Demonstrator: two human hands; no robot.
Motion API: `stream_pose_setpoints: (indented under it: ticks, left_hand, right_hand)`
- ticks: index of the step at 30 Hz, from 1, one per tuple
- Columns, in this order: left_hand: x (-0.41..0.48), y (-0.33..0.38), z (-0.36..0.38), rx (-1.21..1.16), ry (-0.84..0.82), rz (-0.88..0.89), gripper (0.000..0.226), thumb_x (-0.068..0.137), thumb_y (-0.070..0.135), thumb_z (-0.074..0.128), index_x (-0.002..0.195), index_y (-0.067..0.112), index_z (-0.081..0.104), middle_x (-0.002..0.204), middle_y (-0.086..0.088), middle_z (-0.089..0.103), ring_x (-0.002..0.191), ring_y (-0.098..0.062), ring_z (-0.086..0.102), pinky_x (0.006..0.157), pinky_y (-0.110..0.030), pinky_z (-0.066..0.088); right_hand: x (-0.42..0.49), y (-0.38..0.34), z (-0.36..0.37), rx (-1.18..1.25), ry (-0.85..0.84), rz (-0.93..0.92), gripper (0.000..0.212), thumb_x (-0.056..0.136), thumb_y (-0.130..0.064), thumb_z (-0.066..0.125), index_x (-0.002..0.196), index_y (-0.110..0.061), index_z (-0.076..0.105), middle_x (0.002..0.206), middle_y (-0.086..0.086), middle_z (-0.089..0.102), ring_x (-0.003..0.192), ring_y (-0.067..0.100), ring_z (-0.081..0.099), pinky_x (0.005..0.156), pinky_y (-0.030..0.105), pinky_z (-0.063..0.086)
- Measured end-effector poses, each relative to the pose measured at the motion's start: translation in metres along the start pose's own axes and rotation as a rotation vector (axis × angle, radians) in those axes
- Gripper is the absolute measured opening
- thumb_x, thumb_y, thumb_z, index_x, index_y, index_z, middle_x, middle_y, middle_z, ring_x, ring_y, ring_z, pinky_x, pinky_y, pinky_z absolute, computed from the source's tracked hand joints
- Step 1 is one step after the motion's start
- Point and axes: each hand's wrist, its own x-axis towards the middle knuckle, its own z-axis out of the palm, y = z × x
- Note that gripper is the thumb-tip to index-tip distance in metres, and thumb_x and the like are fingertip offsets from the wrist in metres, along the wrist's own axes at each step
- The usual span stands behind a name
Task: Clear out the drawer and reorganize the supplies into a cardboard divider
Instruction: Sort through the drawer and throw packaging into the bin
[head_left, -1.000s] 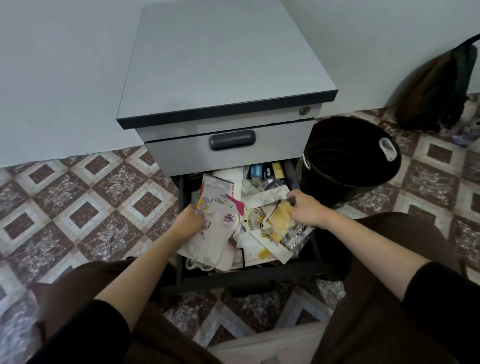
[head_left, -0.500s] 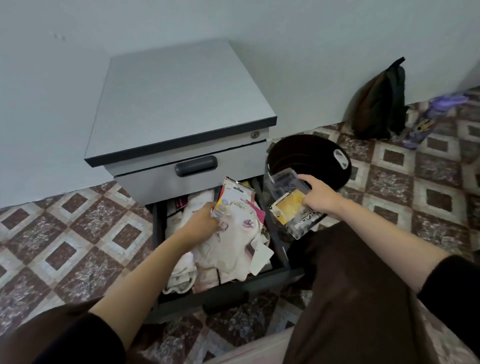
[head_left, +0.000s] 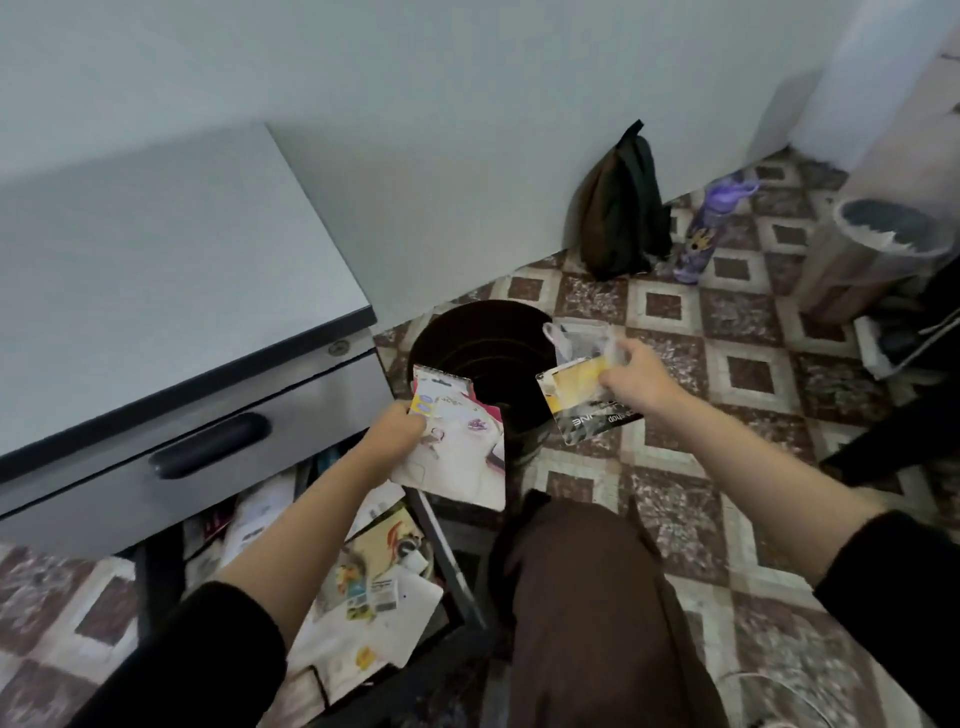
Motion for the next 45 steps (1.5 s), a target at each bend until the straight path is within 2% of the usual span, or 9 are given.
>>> stream_pose_setpoints:
  ticks: [4, 10, 16, 21, 25, 29, 34, 39, 45]
  left_hand:
    - [0.042, 0.010, 0.018, -0.097, 0.033, -0.075, 0.023, 0.091, -0.006, 0.036, 0.085, 0.003, 0.056, 0.084, -0.015, 0.060, 0.062, -0.017, 0.056, 0.055, -0.024, 0.047]
    - [0.090, 0.024, 0.040, -0.151, 0.002, -0.163, 0.029, 0.094, 0.002, 0.035, 0.066, 0.007, 0.041, 0.066, -0.009, 0.052, 0.059, -0.020, 0.050, 0.060, -0.030, 0.040]
    - [0.123, 0.031, 0.058, -0.307, -0.066, -0.272, 0.022, 0.098, 0.007, 0.040, 0.112, 0.001, 0.056, 0.098, -0.011, 0.062, 0.083, -0.023, 0.060, 0.068, -0.032, 0.051]
    - [0.126, 0.024, 0.058, -0.061, -0.166, -0.302, 0.046, 0.100, 0.021, 0.040, 0.143, 0.008, 0.032, 0.112, -0.004, 0.054, 0.093, -0.020, 0.053, 0.083, -0.033, 0.048]
    - [0.124, 0.019, 0.049, -0.050, -0.135, -0.232, 0.042, 0.099, 0.019, 0.042, 0.141, 0.011, 0.037, 0.124, -0.007, 0.052, 0.099, -0.021, 0.055, 0.085, -0.033, 0.047]
    - [0.113, 0.025, 0.038, -0.090, -0.085, -0.100, 0.033, 0.100, 0.019, 0.040, 0.131, 0.010, 0.047, 0.098, -0.002, 0.056, 0.074, -0.010, 0.053, 0.061, -0.022, 0.043]
    - [0.097, 0.031, 0.018, -0.061, -0.046, -0.001, 0.030, 0.100, 0.022, 0.040, 0.125, 0.014, 0.053, 0.110, -0.002, 0.058, 0.096, -0.017, 0.057, 0.085, -0.031, 0.047]
    - [0.086, 0.030, 0.006, -0.036, -0.020, 0.025, 0.029, 0.100, 0.022, 0.041, 0.123, 0.013, 0.054, 0.113, -0.001, 0.057, 0.097, -0.016, 0.057, 0.084, -0.031, 0.047]
    - [0.070, 0.011, -0.006, 0.008, -0.059, -0.007, 0.027, 0.098, 0.022, 0.044, 0.121, 0.014, 0.056, 0.116, -0.003, 0.059, 0.096, -0.017, 0.060, 0.095, -0.037, 0.047]
  right_hand:
    - [0.026, 0.011, -0.007, 0.046, 0.017, 0.059, 0.059, 0.087, 0.008, 0.047, 0.142, -0.005, 0.031, 0.140, 0.013, 0.042, 0.084, 0.023, 0.059, 0.068, 0.037, 0.049]
    - [0.057, 0.019, -0.009, 0.049, -0.010, 0.085, 0.060, 0.089, 0.012, 0.044, 0.144, -0.004, 0.030, 0.145, 0.012, 0.038, 0.061, 0.007, 0.045, 0.047, 0.017, 0.038]
    - [0.080, 0.030, -0.004, 0.086, 0.002, 0.146, 0.063, 0.088, 0.011, 0.046, 0.146, -0.007, 0.028, 0.106, 0.011, 0.053, 0.093, 0.027, 0.058, 0.079, 0.037, 0.049]
    - [0.087, 0.033, 0.005, 0.111, 0.010, 0.172, 0.062, 0.089, 0.008, 0.047, 0.145, -0.006, 0.025, 0.109, 0.009, 0.052, 0.073, 0.017, 0.053, 0.060, 0.028, 0.043]
    - [0.093, 0.034, 0.016, 0.076, 0.021, 0.174, 0.061, 0.090, 0.007, 0.047, 0.145, -0.001, 0.024, 0.124, 0.014, 0.048, 0.082, 0.020, 0.053, 0.069, 0.031, 0.043]
    - [0.099, 0.024, 0.033, 0.059, 0.004, 0.175, 0.051, 0.088, 0.006, 0.049, 0.137, 0.000, 0.037, 0.096, 0.008, 0.057, 0.076, 0.020, 0.054, 0.062, 0.032, 0.043]
    - [0.105, 0.000, 0.056, 0.039, -0.046, 0.140, 0.045, 0.088, 0.002, 0.052, 0.132, -0.001, 0.044, 0.103, 0.016, 0.057, 0.079, 0.023, 0.058, 0.057, 0.033, 0.044]
    - [0.108, -0.010, 0.082, 0.086, -0.142, 0.135, 0.057, 0.086, -0.014, 0.068, 0.135, -0.001, 0.043, 0.124, 0.016, 0.057, 0.101, 0.029, 0.060, 0.074, 0.039, 0.053]
    - [0.091, -0.001, 0.090, -0.124, -0.246, 0.102, 0.045, 0.085, -0.029, 0.068, 0.121, -0.005, 0.056, 0.121, 0.013, 0.059, 0.089, 0.022, 0.055, 0.073, 0.032, 0.046]
